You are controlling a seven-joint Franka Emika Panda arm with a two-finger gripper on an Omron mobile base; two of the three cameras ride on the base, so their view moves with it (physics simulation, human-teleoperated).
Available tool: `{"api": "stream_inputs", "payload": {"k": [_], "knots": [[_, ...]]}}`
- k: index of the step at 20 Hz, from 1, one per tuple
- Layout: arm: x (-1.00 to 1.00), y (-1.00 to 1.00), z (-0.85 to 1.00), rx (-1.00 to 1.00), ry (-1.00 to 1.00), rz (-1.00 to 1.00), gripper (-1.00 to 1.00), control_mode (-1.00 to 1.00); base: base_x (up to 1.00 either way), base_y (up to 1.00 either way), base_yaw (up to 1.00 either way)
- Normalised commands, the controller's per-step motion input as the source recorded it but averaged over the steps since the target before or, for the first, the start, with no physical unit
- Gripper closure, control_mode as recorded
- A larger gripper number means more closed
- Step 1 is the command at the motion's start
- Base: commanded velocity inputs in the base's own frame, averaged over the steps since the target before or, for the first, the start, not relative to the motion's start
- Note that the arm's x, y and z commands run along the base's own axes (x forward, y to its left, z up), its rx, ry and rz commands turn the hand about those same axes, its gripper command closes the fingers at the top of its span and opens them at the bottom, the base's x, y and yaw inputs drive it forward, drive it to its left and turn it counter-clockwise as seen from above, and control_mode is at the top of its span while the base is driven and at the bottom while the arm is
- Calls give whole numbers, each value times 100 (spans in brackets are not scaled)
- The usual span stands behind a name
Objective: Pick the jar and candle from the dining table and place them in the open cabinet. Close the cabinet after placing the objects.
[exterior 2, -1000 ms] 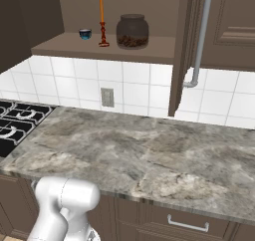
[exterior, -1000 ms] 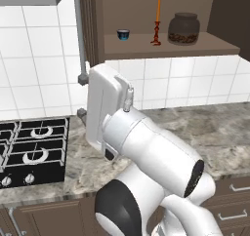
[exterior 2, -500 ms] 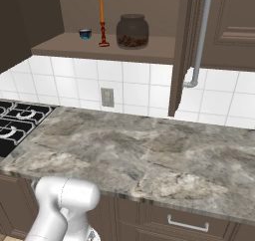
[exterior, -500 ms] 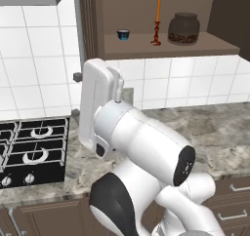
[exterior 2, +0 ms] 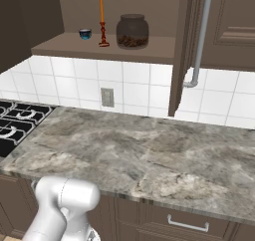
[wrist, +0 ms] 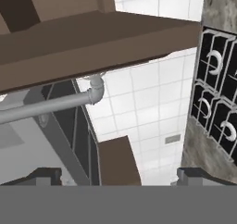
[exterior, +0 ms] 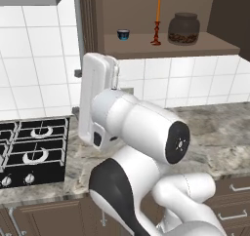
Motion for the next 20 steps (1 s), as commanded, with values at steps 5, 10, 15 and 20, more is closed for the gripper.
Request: {"api": "stream_inputs", "payload": {"k": [5,10,15,20], "knots": [[21,0,-5,0,6,-7,-100,-100,0,0,0],[18,4,-7,0,0,-9,-100,-100,0,0,0],[14,5,-8,0,0,-3,-100,-100,0,0,0],[25,5,-5,0,0,-1,-100,-100,0,0,0]]}}
